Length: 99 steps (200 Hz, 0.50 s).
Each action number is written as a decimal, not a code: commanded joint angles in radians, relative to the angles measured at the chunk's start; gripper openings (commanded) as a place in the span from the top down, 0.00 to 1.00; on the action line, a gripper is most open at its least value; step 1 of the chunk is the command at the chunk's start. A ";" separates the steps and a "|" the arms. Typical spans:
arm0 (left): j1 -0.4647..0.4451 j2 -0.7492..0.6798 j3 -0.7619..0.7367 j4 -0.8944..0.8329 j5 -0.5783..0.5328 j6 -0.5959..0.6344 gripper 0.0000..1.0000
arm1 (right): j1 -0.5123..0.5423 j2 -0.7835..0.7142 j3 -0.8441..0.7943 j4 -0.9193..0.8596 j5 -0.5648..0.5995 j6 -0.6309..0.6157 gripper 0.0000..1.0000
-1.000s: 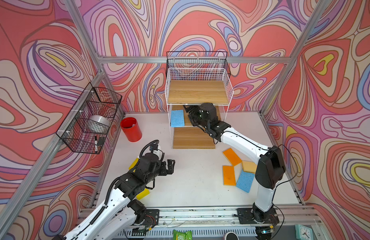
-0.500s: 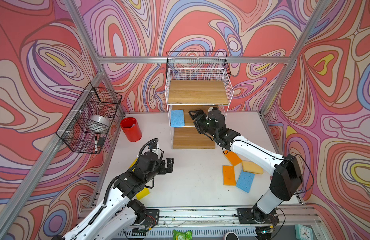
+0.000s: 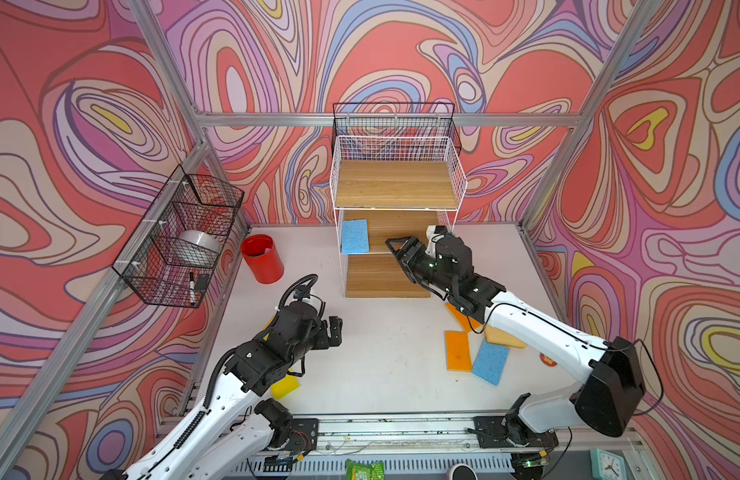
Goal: Place and organize the cleaning sponges onto the shelf
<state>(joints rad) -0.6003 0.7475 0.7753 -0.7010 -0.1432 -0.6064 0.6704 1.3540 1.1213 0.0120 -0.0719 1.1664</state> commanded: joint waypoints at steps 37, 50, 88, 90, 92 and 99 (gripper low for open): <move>0.008 -0.004 -0.019 -0.144 -0.041 -0.091 0.15 | 0.026 -0.258 -0.177 -0.179 -0.129 -0.196 0.27; 0.008 0.011 -0.038 -0.169 -0.085 -0.134 0.19 | 0.026 -0.291 -0.216 -0.215 -0.143 -0.215 0.27; 0.007 0.193 -0.072 -0.221 -0.191 -0.251 0.22 | 0.026 -0.314 -0.348 -0.206 -0.185 -0.225 0.27; 0.008 0.204 -0.073 -0.224 -0.199 -0.257 0.22 | 0.026 -0.314 -0.355 -0.199 -0.188 -0.225 0.27; 0.009 0.215 -0.076 -0.225 -0.209 -0.261 0.22 | 0.026 -0.314 -0.362 -0.194 -0.189 -0.225 0.27; 0.008 0.251 -0.086 -0.226 -0.234 -0.288 0.22 | 0.026 -0.313 -0.382 -0.175 -0.195 -0.222 0.27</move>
<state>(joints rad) -0.6003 0.8906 0.7227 -0.8497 -0.2581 -0.7773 0.6918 1.0420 0.8120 -0.1593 -0.2226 0.9733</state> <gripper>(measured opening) 0.787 0.727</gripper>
